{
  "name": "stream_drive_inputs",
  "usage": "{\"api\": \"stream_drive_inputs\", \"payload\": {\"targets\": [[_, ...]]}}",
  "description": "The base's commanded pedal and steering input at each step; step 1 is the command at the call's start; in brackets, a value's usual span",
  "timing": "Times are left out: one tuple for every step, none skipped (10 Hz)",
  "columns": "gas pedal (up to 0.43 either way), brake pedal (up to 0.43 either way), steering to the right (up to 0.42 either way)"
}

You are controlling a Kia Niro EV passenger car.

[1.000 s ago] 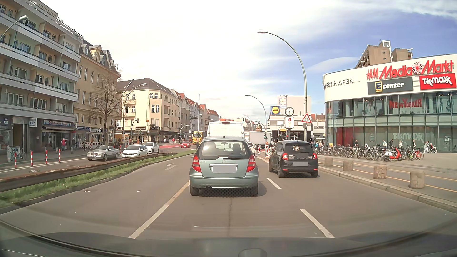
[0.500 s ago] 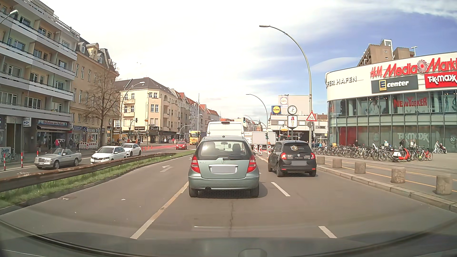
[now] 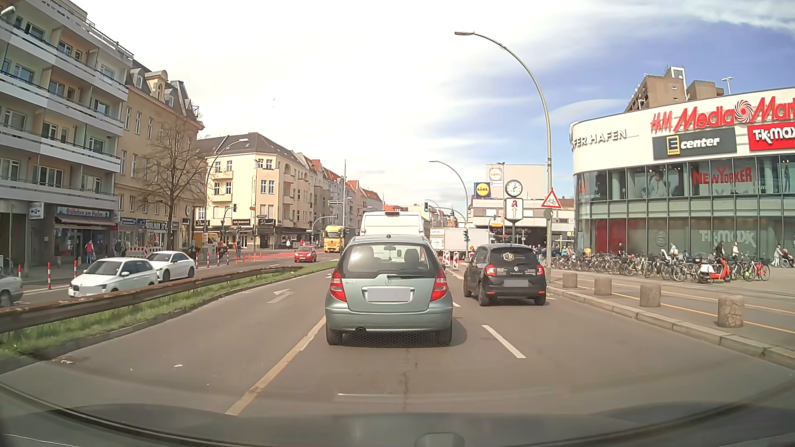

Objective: Follow the waypoints while adhering to traffic rules and regulations

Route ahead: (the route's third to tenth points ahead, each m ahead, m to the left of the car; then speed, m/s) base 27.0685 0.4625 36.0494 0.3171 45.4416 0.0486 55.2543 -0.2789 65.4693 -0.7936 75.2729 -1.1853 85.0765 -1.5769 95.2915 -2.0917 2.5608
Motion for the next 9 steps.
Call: {"api": "stream_drive_inputs", "payload": {"targets": [[0.000,0.116,-0.002],[0.000,0.110,-0.002],[0.000,0.104,-0.002],[0.000,0.104,-0.002],[0.000,0.104,-0.002],[0.000,0.104,-0.002],[0.000,0.110,-0.005],[0.000,0.110,-0.010],[0.000,0.110,-0.011]]}}
